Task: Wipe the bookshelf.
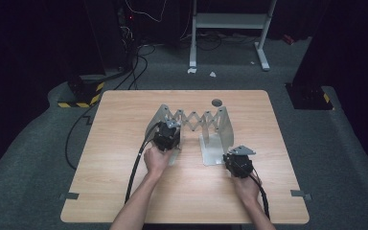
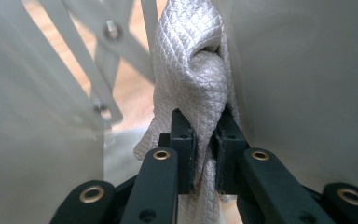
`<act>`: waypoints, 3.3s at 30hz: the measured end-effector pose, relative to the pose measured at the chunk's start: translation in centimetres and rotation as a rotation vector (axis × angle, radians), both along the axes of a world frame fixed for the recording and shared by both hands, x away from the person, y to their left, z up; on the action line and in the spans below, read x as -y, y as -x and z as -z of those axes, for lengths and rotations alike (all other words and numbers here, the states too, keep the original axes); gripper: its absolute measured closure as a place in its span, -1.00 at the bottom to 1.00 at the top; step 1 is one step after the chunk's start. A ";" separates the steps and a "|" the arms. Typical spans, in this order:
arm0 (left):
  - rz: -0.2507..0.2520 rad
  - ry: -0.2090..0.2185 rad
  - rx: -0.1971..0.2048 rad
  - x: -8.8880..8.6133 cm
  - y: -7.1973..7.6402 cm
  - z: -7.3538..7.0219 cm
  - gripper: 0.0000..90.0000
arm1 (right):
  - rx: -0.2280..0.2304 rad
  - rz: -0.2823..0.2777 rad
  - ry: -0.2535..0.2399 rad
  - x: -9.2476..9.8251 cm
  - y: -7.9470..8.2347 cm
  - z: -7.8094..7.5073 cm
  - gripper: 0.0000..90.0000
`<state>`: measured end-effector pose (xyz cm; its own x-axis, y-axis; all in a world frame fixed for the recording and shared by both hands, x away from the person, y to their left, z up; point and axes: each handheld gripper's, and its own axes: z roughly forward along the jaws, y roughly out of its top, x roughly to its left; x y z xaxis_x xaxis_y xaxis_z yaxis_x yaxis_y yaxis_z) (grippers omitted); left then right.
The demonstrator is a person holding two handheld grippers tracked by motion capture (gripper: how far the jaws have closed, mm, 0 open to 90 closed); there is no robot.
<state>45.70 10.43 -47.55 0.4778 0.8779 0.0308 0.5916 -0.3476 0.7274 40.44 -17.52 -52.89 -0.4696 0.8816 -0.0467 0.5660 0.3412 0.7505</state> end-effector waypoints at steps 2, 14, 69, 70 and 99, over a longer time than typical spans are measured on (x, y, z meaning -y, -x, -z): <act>-0.002 -0.028 -0.017 0.0 0.1 1.1 0.79 | -0.001 0.001 -0.002 0.0 0.0 0.0 0.82; -0.010 -0.040 -0.073 -0.6 0.1 2.7 0.79 | -0.004 -0.002 -0.007 0.1 -0.1 0.0 0.82; -0.108 -0.033 -0.080 -0.7 -2.6 3.0 0.80 | -0.002 -0.004 -0.004 0.0 0.0 0.0 0.82; -0.109 -0.031 -0.084 -0.9 -2.5 3.1 0.80 | -0.002 -0.004 -0.004 0.0 0.0 0.0 0.82; -0.117 -0.066 -0.048 -2.0 0.2 3.5 0.80 | 0.004 -0.005 0.004 0.0 0.0 0.0 0.82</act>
<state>45.49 12.40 -51.05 0.3742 0.9247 0.0697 0.6644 -0.3198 0.6755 40.42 -17.48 -52.89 -0.4741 0.8790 -0.0518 0.5615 0.3471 0.7512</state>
